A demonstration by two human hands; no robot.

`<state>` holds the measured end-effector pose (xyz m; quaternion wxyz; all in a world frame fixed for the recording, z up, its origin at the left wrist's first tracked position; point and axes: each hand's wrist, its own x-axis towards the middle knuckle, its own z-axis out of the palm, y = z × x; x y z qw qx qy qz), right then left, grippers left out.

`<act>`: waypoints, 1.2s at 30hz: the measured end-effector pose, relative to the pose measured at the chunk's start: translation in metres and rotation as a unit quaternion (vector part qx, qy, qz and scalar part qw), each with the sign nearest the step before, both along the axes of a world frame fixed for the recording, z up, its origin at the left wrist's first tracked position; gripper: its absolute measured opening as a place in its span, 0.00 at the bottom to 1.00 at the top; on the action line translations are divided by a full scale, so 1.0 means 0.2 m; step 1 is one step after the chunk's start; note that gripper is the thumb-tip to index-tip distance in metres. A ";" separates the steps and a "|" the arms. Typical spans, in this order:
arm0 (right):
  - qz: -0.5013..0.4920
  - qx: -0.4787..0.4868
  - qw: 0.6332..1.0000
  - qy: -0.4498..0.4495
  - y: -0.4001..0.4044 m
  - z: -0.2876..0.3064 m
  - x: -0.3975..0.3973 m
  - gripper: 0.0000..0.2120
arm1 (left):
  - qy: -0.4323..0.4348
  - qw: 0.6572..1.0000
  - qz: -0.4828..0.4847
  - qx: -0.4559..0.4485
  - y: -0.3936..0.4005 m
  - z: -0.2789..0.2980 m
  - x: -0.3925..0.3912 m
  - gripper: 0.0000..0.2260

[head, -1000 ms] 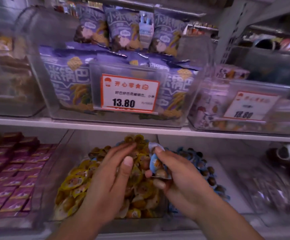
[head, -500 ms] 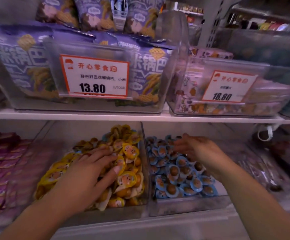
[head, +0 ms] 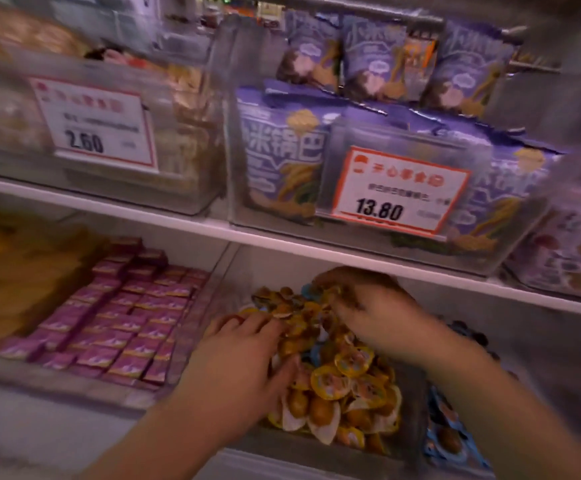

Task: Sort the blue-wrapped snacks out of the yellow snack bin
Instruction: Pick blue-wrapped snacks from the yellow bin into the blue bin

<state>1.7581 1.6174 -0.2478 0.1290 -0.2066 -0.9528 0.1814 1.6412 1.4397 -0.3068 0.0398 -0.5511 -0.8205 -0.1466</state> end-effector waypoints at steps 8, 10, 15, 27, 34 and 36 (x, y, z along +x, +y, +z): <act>0.011 -0.057 0.985 -0.159 0.13 -0.08 -0.40 0.15 | -0.026 0.998 0.050 0.003 0.02 -0.03 -0.01 0.24; 0.048 -0.062 0.991 -0.108 0.11 -0.05 -0.33 0.09 | -0.033 0.997 0.064 0.008 0.04 -0.04 -0.02 0.20; 0.188 0.081 0.953 -0.225 0.03 -0.05 -0.15 0.18 | -0.041 0.998 0.038 0.035 0.05 -0.06 -0.05 0.23; -0.020 0.112 0.987 -0.111 0.17 -0.10 -0.06 0.12 | -0.071 0.981 -0.180 -0.015 -0.01 -0.07 0.16 0.26; -0.039 0.194 0.975 -0.102 0.15 -0.11 -0.02 0.12 | 0.027 0.995 -0.101 -0.007 0.06 -0.03 -0.02 0.18; 0.049 0.139 0.985 -0.090 0.10 -0.11 -0.05 0.14 | 0.073 0.996 -0.057 0.009 0.08 -0.03 -0.06 0.11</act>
